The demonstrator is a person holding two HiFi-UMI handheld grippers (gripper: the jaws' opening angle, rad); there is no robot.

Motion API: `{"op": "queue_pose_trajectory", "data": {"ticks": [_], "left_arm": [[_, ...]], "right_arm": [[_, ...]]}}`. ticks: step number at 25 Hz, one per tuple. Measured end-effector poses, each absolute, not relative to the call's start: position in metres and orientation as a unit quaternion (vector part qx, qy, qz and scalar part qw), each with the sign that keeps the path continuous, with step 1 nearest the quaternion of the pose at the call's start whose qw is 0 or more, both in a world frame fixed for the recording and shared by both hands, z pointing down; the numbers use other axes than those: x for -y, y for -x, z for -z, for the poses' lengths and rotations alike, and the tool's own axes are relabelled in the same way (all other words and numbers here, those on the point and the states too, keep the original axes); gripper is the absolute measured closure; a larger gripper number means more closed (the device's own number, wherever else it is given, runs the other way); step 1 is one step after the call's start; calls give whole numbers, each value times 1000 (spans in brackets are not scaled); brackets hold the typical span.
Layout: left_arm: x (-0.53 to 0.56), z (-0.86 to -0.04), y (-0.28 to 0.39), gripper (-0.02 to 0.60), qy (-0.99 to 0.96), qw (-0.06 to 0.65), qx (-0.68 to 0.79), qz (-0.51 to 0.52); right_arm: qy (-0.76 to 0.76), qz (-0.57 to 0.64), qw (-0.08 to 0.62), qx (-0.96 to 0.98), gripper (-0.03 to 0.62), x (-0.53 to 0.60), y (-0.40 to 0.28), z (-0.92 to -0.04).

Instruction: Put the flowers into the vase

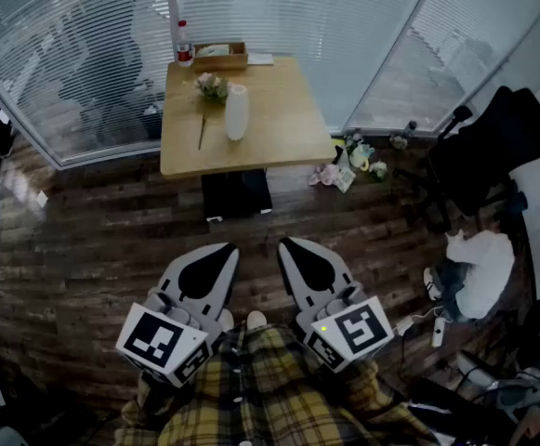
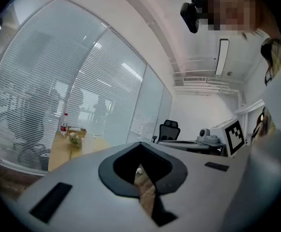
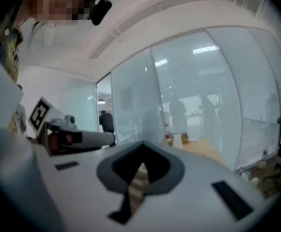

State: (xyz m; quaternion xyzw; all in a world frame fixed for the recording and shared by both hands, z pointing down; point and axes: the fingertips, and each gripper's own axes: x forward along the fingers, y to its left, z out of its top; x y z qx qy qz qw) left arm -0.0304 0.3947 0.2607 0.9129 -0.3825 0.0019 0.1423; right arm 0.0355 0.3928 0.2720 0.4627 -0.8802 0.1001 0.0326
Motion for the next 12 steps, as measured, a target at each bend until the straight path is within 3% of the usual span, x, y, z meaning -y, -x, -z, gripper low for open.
{"op": "queue_pose_trajectory", "data": {"ticks": [12], "left_arm": [[-385,-258,26,572,-904,136,406,6]], "right_arm": [[-456,-107,26,883,582,-386,-48,-273]]}}
